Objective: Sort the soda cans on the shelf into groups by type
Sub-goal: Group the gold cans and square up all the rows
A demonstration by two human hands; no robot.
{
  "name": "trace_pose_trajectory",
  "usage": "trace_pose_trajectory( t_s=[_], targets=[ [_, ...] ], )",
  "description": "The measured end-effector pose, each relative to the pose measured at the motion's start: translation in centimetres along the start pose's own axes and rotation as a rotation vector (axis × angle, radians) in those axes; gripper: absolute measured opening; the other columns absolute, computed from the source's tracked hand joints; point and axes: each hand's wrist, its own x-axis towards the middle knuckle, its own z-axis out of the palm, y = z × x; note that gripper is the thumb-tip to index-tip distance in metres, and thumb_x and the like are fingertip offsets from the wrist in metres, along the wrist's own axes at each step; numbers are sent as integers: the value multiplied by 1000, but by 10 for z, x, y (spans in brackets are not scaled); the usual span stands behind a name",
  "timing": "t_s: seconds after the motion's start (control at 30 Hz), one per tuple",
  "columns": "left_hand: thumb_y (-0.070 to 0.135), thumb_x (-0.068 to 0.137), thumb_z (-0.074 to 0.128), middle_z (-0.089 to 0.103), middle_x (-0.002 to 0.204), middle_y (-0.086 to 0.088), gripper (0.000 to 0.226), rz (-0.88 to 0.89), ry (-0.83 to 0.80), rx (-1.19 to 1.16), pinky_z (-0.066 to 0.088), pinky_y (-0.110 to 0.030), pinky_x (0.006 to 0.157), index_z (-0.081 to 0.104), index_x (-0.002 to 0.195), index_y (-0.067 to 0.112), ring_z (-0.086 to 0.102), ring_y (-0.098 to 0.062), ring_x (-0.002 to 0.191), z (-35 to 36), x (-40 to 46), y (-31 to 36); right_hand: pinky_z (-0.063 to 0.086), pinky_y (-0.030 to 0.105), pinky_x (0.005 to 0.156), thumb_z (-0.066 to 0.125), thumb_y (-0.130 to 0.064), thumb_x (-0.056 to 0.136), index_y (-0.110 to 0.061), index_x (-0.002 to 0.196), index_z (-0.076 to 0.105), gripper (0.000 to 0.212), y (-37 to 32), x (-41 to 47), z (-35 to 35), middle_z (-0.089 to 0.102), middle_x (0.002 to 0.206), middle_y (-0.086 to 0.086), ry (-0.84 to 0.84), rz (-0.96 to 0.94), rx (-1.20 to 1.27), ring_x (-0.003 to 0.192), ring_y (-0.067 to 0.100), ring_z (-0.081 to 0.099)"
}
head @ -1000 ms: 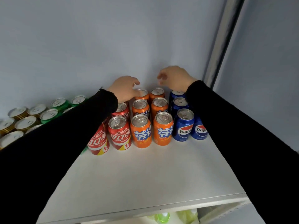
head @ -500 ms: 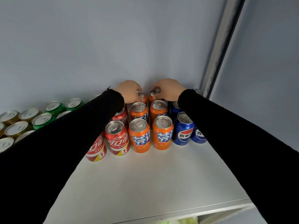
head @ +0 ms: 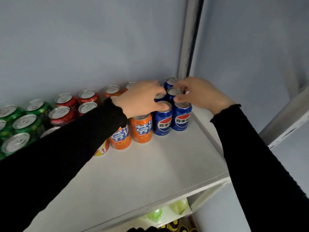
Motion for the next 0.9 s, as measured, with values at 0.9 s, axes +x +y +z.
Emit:
trace_pose_trajectory(
  t_s=[0.9],
  targets=[
    [46, 96, 58, 58, 129, -10, 52, -155, -4, 10, 44, -36, 87, 58, 138, 15, 54, -21, 106, 1, 28, -7, 42, 32, 83, 63, -35, 94, -19, 135, 58, 44, 14, 12, 0, 60, 126, 8, 116, 22, -78, 109, 25, 58]
  ],
)
